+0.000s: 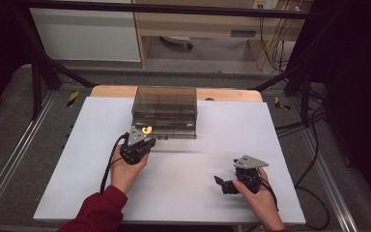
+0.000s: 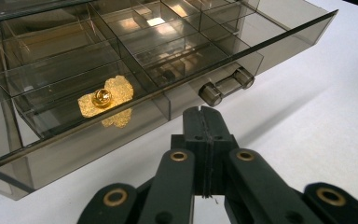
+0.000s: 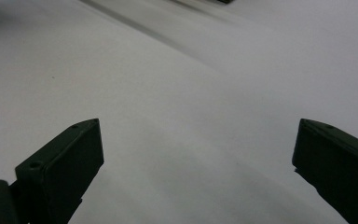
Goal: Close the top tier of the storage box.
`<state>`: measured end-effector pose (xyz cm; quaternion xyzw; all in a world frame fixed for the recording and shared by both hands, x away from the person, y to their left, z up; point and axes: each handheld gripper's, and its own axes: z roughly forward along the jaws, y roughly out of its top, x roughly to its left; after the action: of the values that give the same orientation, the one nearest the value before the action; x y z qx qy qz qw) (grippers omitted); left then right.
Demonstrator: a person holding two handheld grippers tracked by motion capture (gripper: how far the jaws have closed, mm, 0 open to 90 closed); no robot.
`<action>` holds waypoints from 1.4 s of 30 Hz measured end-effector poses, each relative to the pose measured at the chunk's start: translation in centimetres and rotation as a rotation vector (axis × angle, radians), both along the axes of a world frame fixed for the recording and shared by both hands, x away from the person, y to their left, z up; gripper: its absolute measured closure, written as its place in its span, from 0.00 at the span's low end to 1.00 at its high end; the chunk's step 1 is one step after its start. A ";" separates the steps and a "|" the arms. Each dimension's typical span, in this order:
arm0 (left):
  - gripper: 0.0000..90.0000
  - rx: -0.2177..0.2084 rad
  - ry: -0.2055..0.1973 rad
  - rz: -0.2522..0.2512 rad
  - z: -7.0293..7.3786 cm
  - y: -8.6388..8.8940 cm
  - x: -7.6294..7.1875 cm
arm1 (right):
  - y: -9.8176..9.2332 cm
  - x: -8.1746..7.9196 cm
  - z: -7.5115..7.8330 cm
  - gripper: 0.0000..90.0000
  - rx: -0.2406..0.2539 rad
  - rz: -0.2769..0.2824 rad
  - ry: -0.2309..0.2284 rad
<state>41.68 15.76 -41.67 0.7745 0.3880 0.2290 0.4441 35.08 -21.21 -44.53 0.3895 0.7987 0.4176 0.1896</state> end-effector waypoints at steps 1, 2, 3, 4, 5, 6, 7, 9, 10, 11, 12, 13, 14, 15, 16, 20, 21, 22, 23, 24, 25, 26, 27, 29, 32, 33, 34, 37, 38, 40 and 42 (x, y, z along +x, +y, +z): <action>1.00 0.001 0.000 -0.001 0.0 0.0 0.0 | 0.0 0.0 0.0 0.03 0.000 0.000 0.000; 1.00 0.001 0.000 0.001 0.0 0.0 0.0 | 0.0 0.0 0.0 0.03 0.000 0.000 0.000; 1.00 -0.001 0.000 0.001 0.0 0.0 0.0 | 0.0 0.0 0.0 0.03 -0.001 0.000 0.000; 1.00 -0.003 -0.001 0.003 0.0 0.0 0.0 | 0.0 0.0 0.0 0.03 0.000 0.001 0.000; 1.00 -0.007 -0.002 0.006 0.1 0.0 0.0 | 0.0 0.0 0.0 0.03 0.000 0.001 0.000; 1.00 -0.006 -0.003 0.006 0.1 0.1 0.1 | 0.0 0.0 0.0 0.03 0.001 0.001 0.001; 1.00 -0.008 -0.005 0.008 0.1 0.1 0.1 | 0.0 0.0 0.0 0.03 0.003 0.000 0.001; 1.00 -0.008 -0.007 0.011 0.2 0.1 0.1 | 0.0 0.0 0.0 0.03 0.003 -0.001 0.002; 1.00 -0.008 -0.007 0.012 0.2 0.1 0.2 | 0.0 0.0 0.0 0.03 0.003 -0.001 0.001; 1.00 -0.006 -0.008 0.013 0.2 0.1 0.2 | 0.0 0.0 0.0 0.03 0.004 -0.001 0.001; 1.00 -0.006 -0.008 0.014 0.2 0.2 0.2 | 0.0 0.0 0.0 0.03 0.003 -0.001 0.001; 1.00 -0.006 -0.008 0.015 0.2 0.2 0.3 | 0.0 0.0 0.0 0.02 0.004 -0.001 0.002; 1.00 -0.005 -0.008 0.016 0.2 0.2 0.3 | 0.0 0.0 0.0 0.02 0.004 0.000 0.002; 1.00 -0.004 -0.009 0.017 0.2 0.2 0.3 | 0.1 0.0 0.0 0.02 0.006 0.001 0.002; 1.00 -0.003 -0.009 0.018 0.2 0.2 0.3 | 0.1 0.0 0.0 0.02 0.006 0.001 0.003; 1.00 -0.006 -0.006 0.021 0.1 0.2 0.4 | 0.1 0.0 0.0 0.02 0.001 0.002 0.004; 1.00 -0.004 -0.006 0.021 0.1 0.2 0.5 | 0.1 0.0 0.0 0.02 0.000 0.003 0.005; 1.00 -0.002 -0.006 0.022 0.1 0.2 0.5 | 0.1 0.0 0.0 0.02 0.001 0.003 0.004; 1.00 -0.001 -0.007 0.022 0.2 0.2 0.5 | 0.1 0.0 0.0 0.02 0.000 0.003 0.004; 1.00 -0.001 -0.007 0.023 0.2 0.2 0.5 | 0.1 0.0 0.0 0.02 0.002 0.003 0.004; 1.00 -0.001 -0.006 0.023 0.2 0.2 0.6 | 0.1 0.0 0.0 0.02 0.001 0.003 0.003; 1.00 -0.002 -0.005 0.022 0.2 0.2 0.6 | 0.1 0.0 0.0 0.02 0.001 0.003 0.003; 1.00 -0.001 -0.005 0.022 0.1 0.2 0.6 | 0.1 0.0 0.0 0.02 0.001 0.002 0.003; 1.00 0.000 -0.004 0.022 0.1 0.2 0.6 | 0.1 0.0 0.0 0.02 0.001 0.001 0.002; 1.00 0.001 -0.003 0.022 0.2 0.2 0.6 | 0.1 0.0 0.0 0.02 0.001 0.003 0.001; 1.00 0.001 -0.003 0.021 0.2 0.2 0.6 | 0.1 0.0 0.0 0.03 0.001 0.003 0.002; 1.00 -0.002 -0.003 0.022 0.2 0.1 0.6 | 0.1 0.0 0.0 0.02 0.000 0.003 0.001; 1.00 0.001 -0.001 0.019 0.2 0.1 0.6 | 0.0 0.0 0.0 0.02 0.001 0.000 0.002; 1.00 0.002 -0.001 0.018 0.2 0.1 0.6 | 0.0 0.0 0.0 0.02 0.001 -0.001 0.001; 1.00 0.002 -0.001 0.019 0.2 0.0 0.6 | 0.0 0.0 0.0 0.02 -0.001 -0.002 -0.001; 1.00 0.005 0.000 0.018 0.2 0.0 0.6 | 0.0 0.0 0.0 0.02 -0.003 -0.004 -0.003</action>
<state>42.33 15.80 -41.46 0.7720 0.3943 0.2340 0.4402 35.10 -21.24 -44.55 0.3901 0.7983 0.4167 0.1922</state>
